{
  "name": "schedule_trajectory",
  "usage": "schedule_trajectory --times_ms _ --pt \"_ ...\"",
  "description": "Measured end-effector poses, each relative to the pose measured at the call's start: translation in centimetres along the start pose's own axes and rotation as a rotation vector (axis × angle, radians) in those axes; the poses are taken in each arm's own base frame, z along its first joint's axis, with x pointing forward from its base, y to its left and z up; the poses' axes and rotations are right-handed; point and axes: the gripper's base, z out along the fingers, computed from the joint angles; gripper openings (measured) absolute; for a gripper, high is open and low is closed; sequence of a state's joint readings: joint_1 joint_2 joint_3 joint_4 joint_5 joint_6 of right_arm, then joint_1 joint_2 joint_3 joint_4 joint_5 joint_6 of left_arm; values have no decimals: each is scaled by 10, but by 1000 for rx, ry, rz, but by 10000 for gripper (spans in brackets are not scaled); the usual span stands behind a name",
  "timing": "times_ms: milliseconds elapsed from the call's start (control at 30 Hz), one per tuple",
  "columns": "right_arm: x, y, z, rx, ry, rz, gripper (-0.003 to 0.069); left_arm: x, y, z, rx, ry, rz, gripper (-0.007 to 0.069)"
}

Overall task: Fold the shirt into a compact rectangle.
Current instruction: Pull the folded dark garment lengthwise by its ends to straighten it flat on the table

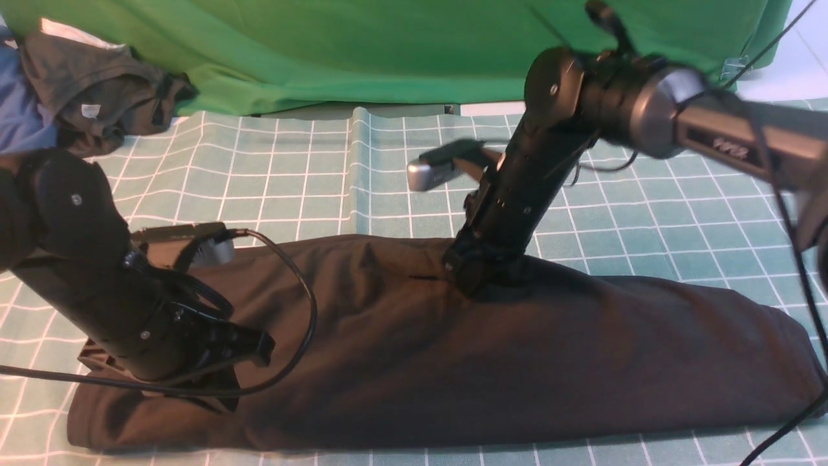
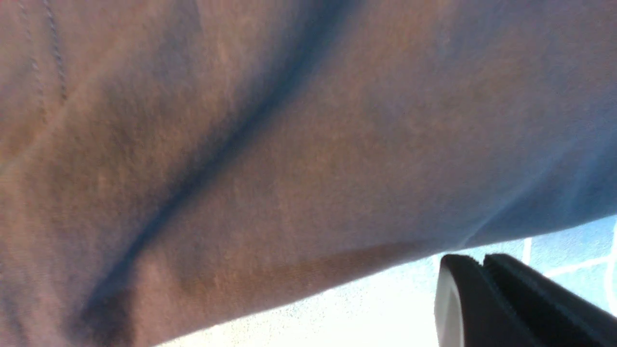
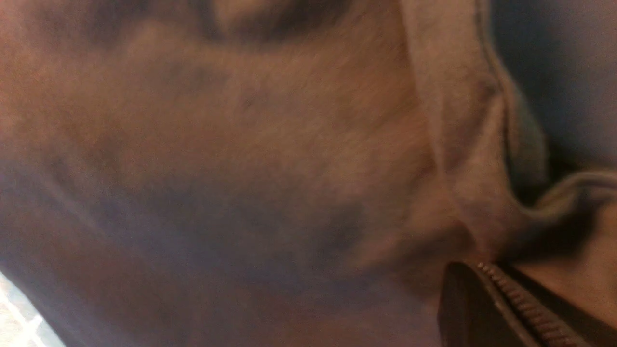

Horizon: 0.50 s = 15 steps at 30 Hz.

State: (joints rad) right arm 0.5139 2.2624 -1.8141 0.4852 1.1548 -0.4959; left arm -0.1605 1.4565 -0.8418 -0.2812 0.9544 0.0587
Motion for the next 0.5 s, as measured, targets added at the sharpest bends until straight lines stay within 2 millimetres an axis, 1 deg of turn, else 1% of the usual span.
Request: schedule_trajectory --times_ms 67,133,267,333,400,500 --pt "3 2 5 -22 35 25 22 0 -1 -3 0 -25 3 2" --pt "3 6 2 -31 46 24 22 -1 -1 -4 1 -39 4 4" --pt "-1 27 -13 -29 15 -14 22 -1 -1 -5 0 -48 2 6" --pt "-3 34 -17 -29 5 -45 22 -1 -1 -5 0 -48 2 7" --pt "-3 37 -14 -31 10 -58 22 -1 -1 -5 0 -50 2 7" --pt "-3 27 2 -24 31 -41 22 -1 -1 -5 0 -50 2 7"
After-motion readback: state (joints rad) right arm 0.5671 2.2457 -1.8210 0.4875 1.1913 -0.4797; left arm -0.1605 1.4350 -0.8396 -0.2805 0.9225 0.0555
